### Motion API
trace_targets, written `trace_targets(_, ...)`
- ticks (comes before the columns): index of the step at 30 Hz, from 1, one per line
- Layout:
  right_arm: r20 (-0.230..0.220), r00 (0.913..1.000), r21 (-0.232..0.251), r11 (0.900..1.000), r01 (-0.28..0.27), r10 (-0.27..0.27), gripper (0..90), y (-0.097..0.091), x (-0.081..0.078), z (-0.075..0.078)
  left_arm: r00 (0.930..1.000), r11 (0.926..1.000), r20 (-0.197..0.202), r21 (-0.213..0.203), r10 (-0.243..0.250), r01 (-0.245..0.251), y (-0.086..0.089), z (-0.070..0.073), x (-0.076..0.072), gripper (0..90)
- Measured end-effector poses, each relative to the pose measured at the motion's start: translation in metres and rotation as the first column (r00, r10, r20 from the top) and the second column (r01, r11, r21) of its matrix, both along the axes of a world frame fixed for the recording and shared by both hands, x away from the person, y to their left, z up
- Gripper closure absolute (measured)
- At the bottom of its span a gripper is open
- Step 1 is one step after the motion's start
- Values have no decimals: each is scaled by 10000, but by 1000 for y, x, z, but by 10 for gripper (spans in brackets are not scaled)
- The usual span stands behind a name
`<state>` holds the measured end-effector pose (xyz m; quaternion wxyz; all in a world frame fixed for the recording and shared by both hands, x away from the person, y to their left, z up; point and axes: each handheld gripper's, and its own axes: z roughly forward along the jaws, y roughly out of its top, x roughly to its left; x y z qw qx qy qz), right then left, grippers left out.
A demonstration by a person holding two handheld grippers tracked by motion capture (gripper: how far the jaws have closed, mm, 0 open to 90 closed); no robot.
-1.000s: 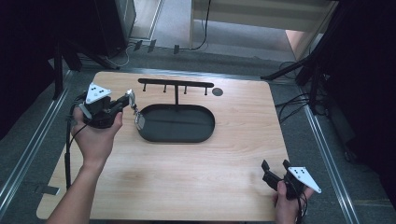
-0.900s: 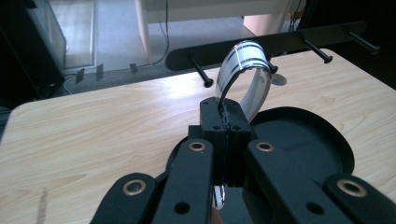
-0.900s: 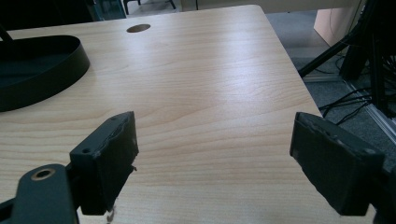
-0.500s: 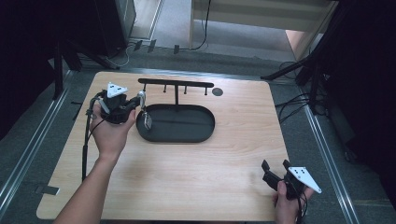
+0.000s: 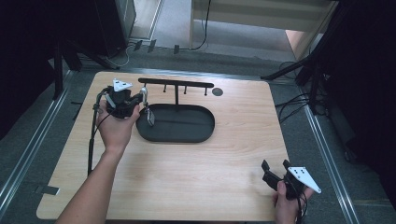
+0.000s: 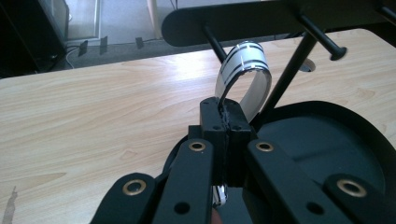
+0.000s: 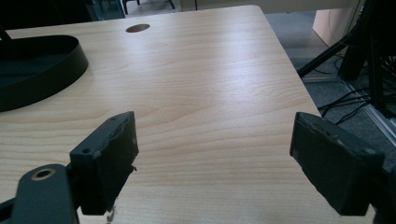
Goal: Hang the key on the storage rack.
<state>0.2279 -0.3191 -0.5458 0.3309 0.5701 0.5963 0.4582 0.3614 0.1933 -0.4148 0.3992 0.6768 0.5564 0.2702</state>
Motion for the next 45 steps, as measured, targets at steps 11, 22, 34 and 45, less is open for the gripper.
trace_targets(11, 6, 10000, 3, 10000, 19, -19, 151, -1, 0, 0, 9999, 9998, -94, 210, 48, -46, -3, 3, 11, 900)
trace_targets(22, 1, 10000, 55, 10000, 19, -19, 151, -1, 0, 0, 9992, 9997, -322, 89, 226, -223, -4, -5, 25, 900)
trace_targets(34, -27, 10000, 49, 10000, 6, -6, 152, 0, 0, 0, 9990, 9998, -434, 133, -143, 149, -4, -22, 24, 750)
trace_targets(45, -48, 10000, 27, 10000, -29, 29, 153, 0, 0, 0, 9986, 9996, -499, -235, -147, 135, 11, -23, 9, 374)
